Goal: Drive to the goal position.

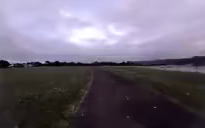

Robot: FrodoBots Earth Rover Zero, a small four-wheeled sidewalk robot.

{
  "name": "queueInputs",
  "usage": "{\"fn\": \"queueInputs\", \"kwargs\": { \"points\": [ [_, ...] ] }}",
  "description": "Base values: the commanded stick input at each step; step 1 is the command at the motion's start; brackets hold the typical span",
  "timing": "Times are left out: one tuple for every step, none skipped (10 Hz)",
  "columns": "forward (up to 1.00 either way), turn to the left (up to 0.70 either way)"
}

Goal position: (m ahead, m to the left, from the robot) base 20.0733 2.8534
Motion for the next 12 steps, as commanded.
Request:
{"fn": "queueInputs", "kwargs": {
  "points": [
    [0.85, -0.34],
    [0.85, -0.33],
    [0.85, -0.18],
    [0.85, -0.02],
    [0.85, 0.0],
    [0.85, 0.0],
    [0.85, 0.03],
    [0.85, 0.07],
    [0.85, 0.34],
    [0.85, 0.34],
    [0.85, 0.34],
    [0.85, 0.34]
  ]
}}
